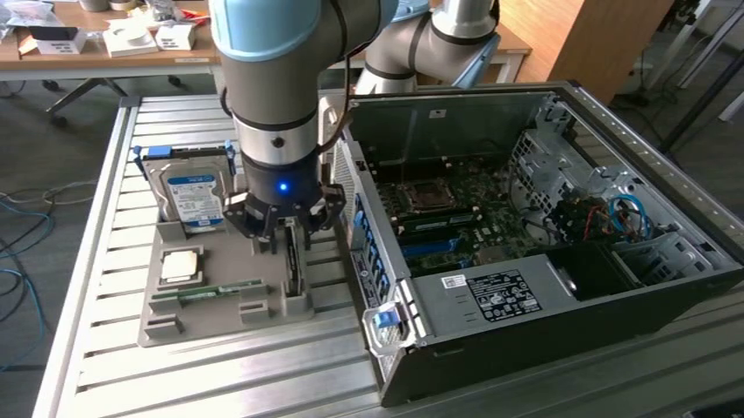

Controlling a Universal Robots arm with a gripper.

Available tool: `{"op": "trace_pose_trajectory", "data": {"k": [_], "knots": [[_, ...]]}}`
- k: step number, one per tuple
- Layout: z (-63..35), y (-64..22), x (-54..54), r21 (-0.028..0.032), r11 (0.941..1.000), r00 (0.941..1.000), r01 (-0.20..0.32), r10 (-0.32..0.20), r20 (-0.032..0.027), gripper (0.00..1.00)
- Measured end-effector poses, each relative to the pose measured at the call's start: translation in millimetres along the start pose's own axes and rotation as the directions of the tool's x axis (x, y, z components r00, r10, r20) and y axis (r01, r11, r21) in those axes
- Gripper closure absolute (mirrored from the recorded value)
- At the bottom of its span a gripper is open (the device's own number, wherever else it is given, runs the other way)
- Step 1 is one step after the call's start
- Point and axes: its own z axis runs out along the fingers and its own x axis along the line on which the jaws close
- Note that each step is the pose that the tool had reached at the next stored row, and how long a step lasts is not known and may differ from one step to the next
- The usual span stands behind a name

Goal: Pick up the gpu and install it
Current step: 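Pick up the gpu and move the gpu toward the slot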

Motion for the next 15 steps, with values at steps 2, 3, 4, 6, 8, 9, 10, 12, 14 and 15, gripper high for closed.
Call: {"op": "trace_pose_trajectory", "data": {"k": [2, 3, 4, 6, 8, 9, 10, 12, 14, 15], "knots": [[3.1, -0.2, 0.1, -0.0001, 1.0, 1.0, 0.0, 0.0, -0.0001, 0.51], [4.8, -0.3, 0.1, -0.0001, 1.0, 1.0, 0.0, 0.0, -0.0002, 0.51], [6.6, -0.4, 0.2, -0.0001, 1.0, 1.0, 0.0, 0.0, -0.0002, 0.51], [9.9, 0.2, 0.2, -0.0015, 1.0, 1.0, 0.0, 0.0, -0.0003, 0.51], [10.9, 3.4, 0.5, -0.0019, 1.0, 1.0, 0.0, 0.0, -0.0003, 0.51], [11.1, 5.2, 0.7, -0.002, 1.0, 1.0, 0.0, 0.0, -0.0003, 0.51], [11.4, 6.8, 0.8, -0.0022, 1.0, 1.0, 0.0, 0.0, -0.0003, 0.51], [12.2, 8.3, 1.0, -0.0032, 1.0, 1.0, 0.0, 0.0, -0.0004, 0.51], [13.7, 8.9, 1.1, -0.0037, 1.0, 1.0, -0.001, 0.001, -0.0003, 0.51], [14.3, 9.2, 1.2, -0.0036, 1.0, 1.0, -0.001, 0.001, -0.0004, 0.51]]}}
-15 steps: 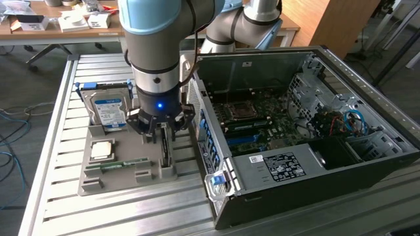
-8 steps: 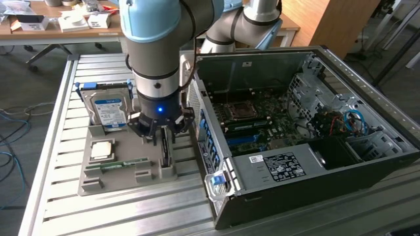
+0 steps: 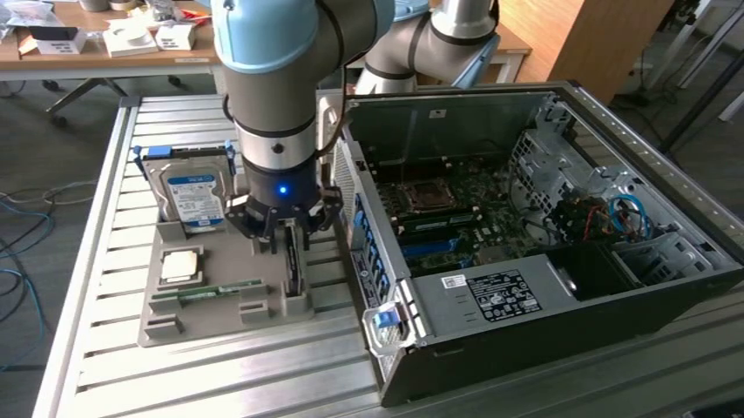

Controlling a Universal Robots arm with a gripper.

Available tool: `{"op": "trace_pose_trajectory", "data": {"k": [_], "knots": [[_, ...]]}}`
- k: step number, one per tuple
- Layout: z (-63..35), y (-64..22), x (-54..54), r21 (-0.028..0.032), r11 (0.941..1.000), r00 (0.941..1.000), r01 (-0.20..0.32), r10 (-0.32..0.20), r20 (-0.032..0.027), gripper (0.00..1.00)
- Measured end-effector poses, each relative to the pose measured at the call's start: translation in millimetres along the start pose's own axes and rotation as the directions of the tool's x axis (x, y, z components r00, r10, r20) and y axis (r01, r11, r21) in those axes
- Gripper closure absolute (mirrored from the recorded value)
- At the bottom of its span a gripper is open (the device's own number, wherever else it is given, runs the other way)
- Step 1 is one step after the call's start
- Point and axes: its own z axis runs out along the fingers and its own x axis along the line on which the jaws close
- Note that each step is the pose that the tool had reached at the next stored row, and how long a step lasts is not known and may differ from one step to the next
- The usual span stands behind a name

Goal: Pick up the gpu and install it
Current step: 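Pick up the gpu and move the gpu toward the slot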

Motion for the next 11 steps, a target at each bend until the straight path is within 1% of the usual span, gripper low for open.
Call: {"op": "trace_pose_trajectory", "data": {"k": [11], "knots": [[0.8, 0.3, 2.4, -0.0002, 1.0, 1.0, -0.001, 0.001, 0.0014, 0.51]]}}
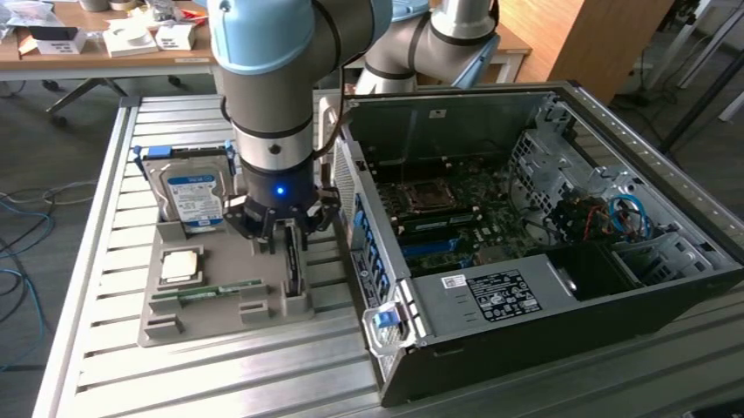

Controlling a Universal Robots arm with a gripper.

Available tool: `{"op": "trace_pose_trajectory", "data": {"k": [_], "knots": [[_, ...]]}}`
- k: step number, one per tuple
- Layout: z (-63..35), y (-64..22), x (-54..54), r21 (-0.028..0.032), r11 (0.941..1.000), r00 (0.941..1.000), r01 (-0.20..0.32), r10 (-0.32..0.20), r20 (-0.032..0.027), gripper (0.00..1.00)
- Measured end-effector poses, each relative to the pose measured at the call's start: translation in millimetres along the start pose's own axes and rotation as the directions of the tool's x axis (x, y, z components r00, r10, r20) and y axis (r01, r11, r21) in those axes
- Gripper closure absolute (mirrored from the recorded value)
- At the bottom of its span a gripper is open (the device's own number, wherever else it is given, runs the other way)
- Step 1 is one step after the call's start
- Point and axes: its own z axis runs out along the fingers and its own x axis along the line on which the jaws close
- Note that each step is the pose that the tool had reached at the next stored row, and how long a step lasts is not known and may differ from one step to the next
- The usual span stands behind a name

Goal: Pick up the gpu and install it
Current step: 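Pick up the gpu and move the gpu toward the slot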

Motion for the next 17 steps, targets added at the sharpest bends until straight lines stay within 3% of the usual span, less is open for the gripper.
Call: {"op": "trace_pose_trajectory", "data": {"k": [17], "knots": [[1.0, -1.4, -0.9, 0.0001, 1.0, 1.0, 0.0, 0.0, -0.0001, 0.51]]}}
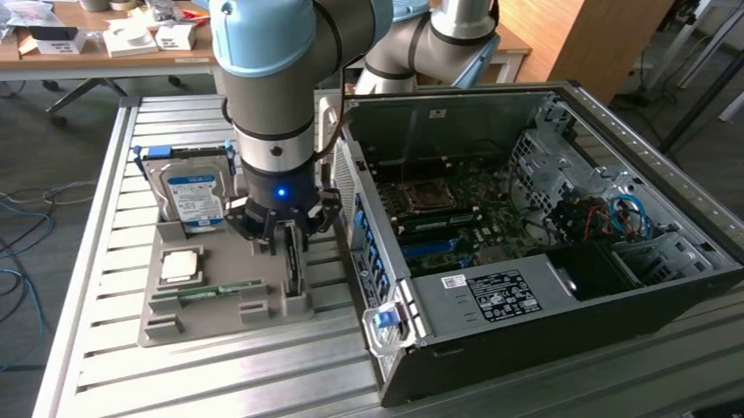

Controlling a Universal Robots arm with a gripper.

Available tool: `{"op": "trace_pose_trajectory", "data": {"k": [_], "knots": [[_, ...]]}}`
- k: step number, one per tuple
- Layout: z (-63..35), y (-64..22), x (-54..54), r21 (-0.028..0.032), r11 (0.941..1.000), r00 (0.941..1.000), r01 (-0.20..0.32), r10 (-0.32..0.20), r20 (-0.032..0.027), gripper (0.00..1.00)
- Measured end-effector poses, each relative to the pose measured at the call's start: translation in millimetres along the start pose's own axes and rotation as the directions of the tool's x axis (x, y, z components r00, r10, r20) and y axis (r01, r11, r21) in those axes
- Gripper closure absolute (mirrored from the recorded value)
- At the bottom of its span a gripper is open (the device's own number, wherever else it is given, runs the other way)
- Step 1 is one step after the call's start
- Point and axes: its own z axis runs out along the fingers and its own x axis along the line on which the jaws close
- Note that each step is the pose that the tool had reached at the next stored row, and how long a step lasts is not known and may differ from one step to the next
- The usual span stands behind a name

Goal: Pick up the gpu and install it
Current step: 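Pick up the gpu and move the gpu toward the slot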

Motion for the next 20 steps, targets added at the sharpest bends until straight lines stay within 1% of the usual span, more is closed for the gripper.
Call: {"op": "trace_pose_trajectory", "data": {"k": [3, 4, 6, 8, 10, 17, 20], "knots": [[0.0, 0.0, 0.0, 0.0, 1.0, 1.0, 0.0, 0.0, 0.0, 0.53], [0.0, 0.0, 0.0, 0.0, 1.0, 1.0, 0.0, 0.0, 0.0, 0.6], [0.0, -0.3, -0.7, -0.0003, 1.0, 1.0, 0.0, 0.0, -0.0004, 0.6], [0.0, -1.1, -2.5, 0.0001, 1.0, 1.0, 0.0, 0.0, -0.004, 0.6], [-0.1, -1.3, -2.9, 0.0004, 1.0, 1.0, 0.0, 0.0, -0.0058, 0.6], [-0.2, -4.2, -3.5, 0.0004, 1.0, 1.0, -0.001, 0.001, -0.0079, 0.6], [-0.2, -4.5, -4.7, 0.0005, 1.0, 1.0, -0.001, 0.001, -0.0098, 0.6]]}}
